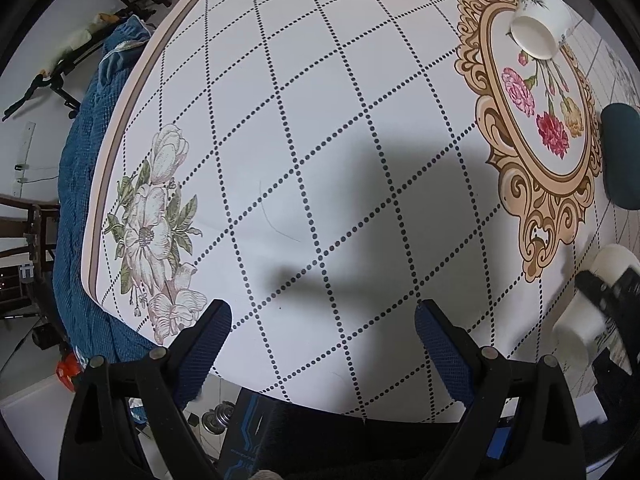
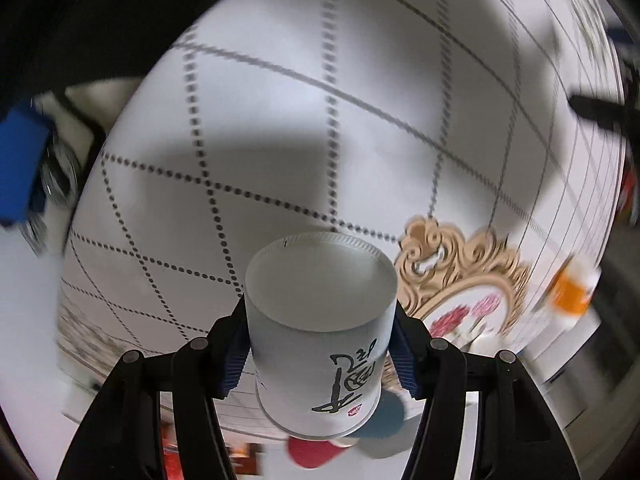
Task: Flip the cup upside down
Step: 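Carry the inverted white cup with the right gripper toward the floral mat, then lower the inverted cup onto the mat edge and open the right gripper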
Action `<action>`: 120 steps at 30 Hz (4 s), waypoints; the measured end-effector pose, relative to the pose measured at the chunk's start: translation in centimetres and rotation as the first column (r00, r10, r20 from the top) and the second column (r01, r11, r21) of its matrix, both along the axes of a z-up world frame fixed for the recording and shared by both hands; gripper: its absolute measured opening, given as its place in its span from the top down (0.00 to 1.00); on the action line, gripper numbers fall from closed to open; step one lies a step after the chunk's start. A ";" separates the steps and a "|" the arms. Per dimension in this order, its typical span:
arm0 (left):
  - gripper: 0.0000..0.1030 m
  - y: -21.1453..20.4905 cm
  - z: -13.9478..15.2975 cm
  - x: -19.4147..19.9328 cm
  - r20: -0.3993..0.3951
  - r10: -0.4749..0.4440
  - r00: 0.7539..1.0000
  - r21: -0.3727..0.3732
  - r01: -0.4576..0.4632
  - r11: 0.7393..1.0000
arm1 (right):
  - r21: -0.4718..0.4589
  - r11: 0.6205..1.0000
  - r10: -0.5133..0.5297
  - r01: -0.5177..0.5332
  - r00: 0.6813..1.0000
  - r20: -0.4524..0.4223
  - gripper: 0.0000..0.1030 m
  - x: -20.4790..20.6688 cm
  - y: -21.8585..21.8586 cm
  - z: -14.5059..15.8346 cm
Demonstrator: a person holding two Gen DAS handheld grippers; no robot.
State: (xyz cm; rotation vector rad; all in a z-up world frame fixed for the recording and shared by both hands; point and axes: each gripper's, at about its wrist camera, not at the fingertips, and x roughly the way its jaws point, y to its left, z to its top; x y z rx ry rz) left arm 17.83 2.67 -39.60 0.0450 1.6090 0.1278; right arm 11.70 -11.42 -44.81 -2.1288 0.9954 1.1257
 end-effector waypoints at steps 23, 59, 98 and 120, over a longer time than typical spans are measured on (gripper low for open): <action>0.09 0.6 2.3 -1.1 0.020 0.022 1.000 0.015 -0.022 1.000 | -0.118 0.294 -0.954 0.948 0.283 -0.103 0.39 20.2 -1.1 -1.0; 0.09 -3.3 3.1 -0.9 0.022 -0.062 0.998 0.030 0.061 0.998 | -0.206 -0.374 -0.899 0.904 -0.409 -0.161 0.18 30.3 -18.0 -0.3; 0.09 -2.6 3.2 0.1 0.025 -0.056 0.998 0.060 0.055 0.997 | 0.645 -0.556 -0.801 0.524 -0.131 -0.584 0.38 29.4 -15.7 9.1; 0.09 -3.3 6.7 -0.6 0.106 -0.037 0.994 0.058 0.031 0.998 | 0.608 -0.549 -0.805 0.574 -0.169 -0.569 0.08 26.8 -15.6 11.3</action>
